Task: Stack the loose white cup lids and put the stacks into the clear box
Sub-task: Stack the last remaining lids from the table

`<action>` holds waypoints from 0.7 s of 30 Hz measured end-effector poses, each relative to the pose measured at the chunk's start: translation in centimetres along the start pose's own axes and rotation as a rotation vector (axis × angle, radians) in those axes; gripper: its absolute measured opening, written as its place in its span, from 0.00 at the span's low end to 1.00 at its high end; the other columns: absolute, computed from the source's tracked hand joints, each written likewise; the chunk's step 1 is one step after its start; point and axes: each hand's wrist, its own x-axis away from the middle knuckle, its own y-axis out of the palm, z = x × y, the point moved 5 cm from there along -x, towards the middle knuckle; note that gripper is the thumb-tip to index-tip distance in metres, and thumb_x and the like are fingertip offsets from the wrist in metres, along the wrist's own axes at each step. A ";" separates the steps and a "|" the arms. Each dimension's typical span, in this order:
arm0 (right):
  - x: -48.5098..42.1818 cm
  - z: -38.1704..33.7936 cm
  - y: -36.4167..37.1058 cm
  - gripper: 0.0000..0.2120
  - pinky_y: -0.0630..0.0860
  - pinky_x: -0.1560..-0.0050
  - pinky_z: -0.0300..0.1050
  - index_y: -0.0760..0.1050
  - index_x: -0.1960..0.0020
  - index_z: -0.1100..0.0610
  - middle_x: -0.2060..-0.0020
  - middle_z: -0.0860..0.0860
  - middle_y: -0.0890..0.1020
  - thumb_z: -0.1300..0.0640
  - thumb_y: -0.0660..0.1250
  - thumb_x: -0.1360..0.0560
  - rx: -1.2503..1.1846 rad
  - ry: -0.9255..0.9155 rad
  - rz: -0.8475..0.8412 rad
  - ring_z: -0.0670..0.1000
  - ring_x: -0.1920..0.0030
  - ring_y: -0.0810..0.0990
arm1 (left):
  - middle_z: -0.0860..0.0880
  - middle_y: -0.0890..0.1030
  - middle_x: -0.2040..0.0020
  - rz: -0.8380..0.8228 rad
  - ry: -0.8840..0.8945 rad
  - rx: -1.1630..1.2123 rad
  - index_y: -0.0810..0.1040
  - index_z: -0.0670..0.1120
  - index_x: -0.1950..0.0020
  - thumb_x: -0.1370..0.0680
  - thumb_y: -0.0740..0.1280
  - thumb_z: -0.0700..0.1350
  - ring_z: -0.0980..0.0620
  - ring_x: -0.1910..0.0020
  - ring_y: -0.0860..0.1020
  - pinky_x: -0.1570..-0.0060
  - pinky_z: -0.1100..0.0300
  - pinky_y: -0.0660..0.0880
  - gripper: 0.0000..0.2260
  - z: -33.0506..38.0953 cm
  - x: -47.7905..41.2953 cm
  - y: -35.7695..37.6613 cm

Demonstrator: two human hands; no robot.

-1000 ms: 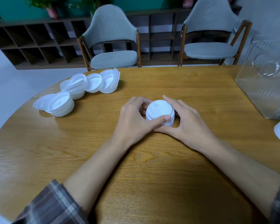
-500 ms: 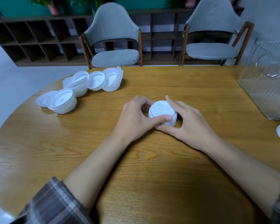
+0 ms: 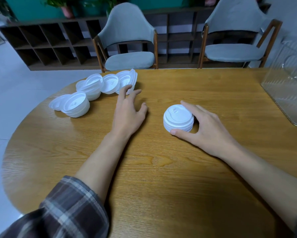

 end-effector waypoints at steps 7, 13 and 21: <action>0.1 0.2 0.0 0.45 0.67 0.29 0.46 0.64 0.19 0.47 0.31 0.42 0.74 0.35 0.76 0.30 -0.019 0.011 -0.008 0.46 0.29 0.70 | 0.46 0.72 0.27 0.059 0.022 -0.098 0.69 0.44 0.23 0.21 0.69 0.41 0.46 0.30 0.73 0.34 0.59 0.68 0.26 -1.2 -3.1 -0.4; 0.0 0.3 0.0 0.44 0.63 0.36 0.37 0.64 0.19 0.44 0.33 0.38 0.73 0.35 0.76 0.29 -0.012 -0.001 -0.006 0.39 0.31 0.68 | 0.44 0.75 0.33 0.083 -0.005 -0.169 0.74 0.43 0.29 0.21 0.73 0.44 0.42 0.34 0.74 0.37 0.49 0.74 0.22 -2.8 -6.1 0.1; -0.2 0.5 0.2 0.43 0.61 0.37 0.29 0.64 0.20 0.43 0.33 0.36 0.72 0.35 0.76 0.30 -0.019 -0.001 -0.010 0.38 0.31 0.67 | 0.44 0.79 0.54 0.126 -0.031 -0.245 0.71 0.43 0.55 0.24 0.69 0.44 0.41 0.55 0.75 0.61 0.50 0.68 0.08 -2.9 -6.5 0.1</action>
